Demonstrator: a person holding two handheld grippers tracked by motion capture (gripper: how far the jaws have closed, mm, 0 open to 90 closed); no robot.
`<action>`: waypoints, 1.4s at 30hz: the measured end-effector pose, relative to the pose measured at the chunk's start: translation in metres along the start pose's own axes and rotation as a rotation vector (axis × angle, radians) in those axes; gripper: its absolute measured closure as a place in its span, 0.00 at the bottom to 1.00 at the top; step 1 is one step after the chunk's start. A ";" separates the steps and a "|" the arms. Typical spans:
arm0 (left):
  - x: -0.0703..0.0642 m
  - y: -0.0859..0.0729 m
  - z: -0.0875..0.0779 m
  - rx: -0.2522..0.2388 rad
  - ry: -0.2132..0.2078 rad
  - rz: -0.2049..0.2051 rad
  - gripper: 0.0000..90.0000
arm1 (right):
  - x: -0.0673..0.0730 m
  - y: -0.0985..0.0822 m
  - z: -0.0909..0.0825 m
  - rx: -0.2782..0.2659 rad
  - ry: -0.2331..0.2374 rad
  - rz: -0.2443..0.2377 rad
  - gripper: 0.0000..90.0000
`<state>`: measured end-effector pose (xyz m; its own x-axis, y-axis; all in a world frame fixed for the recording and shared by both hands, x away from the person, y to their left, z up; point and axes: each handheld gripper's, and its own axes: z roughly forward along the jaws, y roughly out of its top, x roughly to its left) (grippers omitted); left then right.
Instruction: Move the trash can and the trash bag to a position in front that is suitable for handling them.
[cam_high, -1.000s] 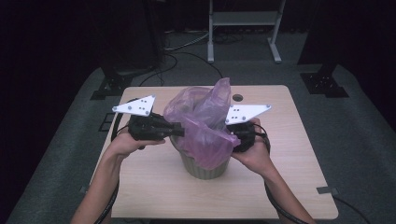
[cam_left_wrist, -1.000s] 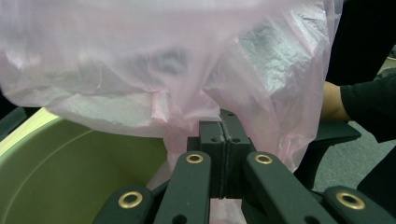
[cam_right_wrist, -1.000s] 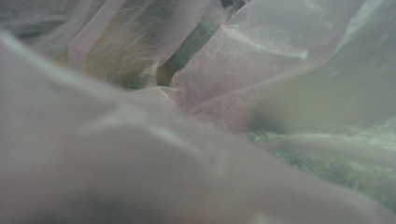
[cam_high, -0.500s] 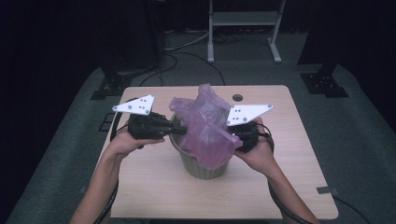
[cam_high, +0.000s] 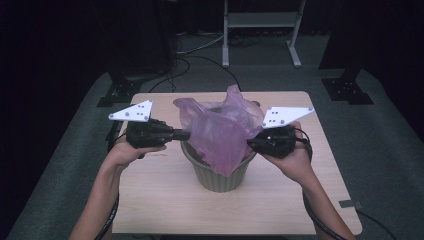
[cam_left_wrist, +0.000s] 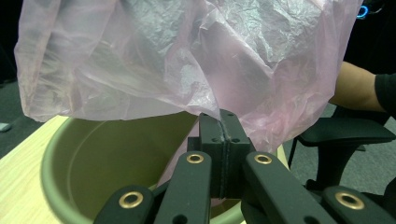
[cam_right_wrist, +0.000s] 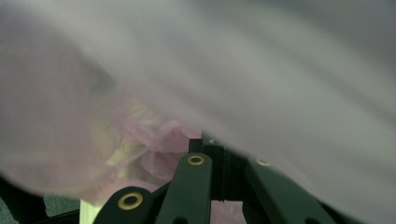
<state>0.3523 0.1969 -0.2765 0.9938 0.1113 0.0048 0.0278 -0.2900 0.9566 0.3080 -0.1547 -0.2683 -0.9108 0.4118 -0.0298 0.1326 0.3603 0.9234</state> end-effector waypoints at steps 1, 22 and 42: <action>0.000 0.000 -0.001 0.000 0.004 0.001 1.00 | -0.001 -0.001 -0.002 0.002 -0.004 0.001 1.00; 0.005 -0.018 -0.029 0.022 0.118 -0.009 1.00 | -0.019 -0.016 -0.035 0.013 -0.094 0.030 1.00; -0.001 -0.054 -0.041 0.024 0.163 -0.032 1.00 | -0.030 -0.055 -0.058 0.065 -0.146 0.093 1.00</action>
<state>0.3453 0.2515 -0.3164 0.9618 0.2727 0.0238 0.0635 -0.3067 0.9497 0.3050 -0.2357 -0.2959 -0.8275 0.5615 -0.0050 0.2429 0.3660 0.8984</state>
